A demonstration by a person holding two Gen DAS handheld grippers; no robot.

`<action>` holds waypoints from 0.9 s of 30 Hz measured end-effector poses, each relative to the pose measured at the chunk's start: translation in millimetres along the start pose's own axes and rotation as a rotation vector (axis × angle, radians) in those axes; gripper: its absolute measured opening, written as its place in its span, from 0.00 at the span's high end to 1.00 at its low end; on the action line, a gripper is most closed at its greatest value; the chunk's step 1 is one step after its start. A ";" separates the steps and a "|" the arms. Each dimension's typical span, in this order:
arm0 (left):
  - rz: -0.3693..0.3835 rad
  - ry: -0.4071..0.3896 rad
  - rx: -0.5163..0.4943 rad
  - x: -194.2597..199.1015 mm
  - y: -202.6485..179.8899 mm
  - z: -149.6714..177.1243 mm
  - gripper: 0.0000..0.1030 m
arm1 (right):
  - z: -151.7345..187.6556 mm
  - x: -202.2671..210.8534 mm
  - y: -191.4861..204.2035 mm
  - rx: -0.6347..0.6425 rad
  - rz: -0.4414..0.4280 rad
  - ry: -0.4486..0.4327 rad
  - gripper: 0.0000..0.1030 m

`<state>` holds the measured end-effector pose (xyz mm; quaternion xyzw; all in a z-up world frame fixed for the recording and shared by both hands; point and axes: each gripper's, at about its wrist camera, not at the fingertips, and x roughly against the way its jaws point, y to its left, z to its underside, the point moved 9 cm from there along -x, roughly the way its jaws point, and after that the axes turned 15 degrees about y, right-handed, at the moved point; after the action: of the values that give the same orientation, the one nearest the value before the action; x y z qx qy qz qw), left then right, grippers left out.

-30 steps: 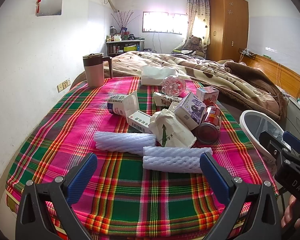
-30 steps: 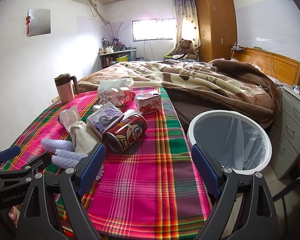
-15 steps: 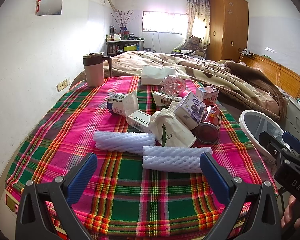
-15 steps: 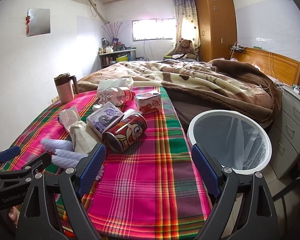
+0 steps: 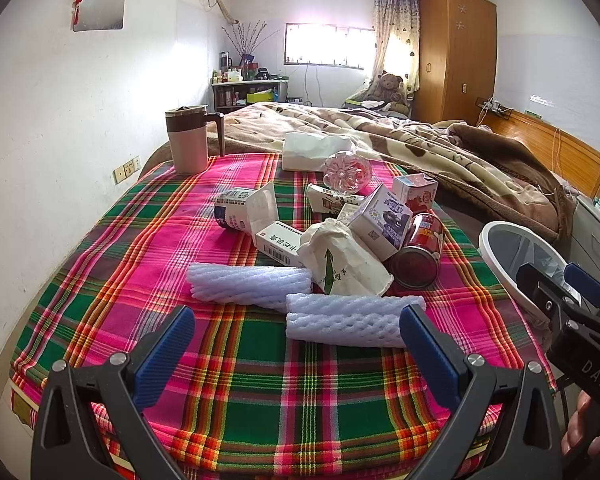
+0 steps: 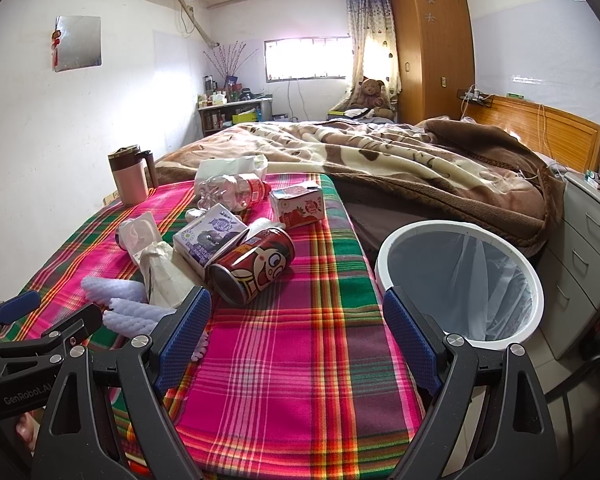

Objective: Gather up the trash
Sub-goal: 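Grasp the white foam net with the left tool while the right tool grasps the red can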

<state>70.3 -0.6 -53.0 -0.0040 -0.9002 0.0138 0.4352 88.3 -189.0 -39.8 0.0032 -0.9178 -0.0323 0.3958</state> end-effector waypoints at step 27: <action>0.136 0.058 -0.233 -44.3 -23.2 -16.3 0.00 | -25.7 -71.4 9.0 -0.018 -0.116 0.155 0.13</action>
<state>110.6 -24.3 -76.9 -0.1157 -0.8804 -0.0614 0.4558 156.2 -179.2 -73.6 0.0553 -0.8822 -0.0630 0.4633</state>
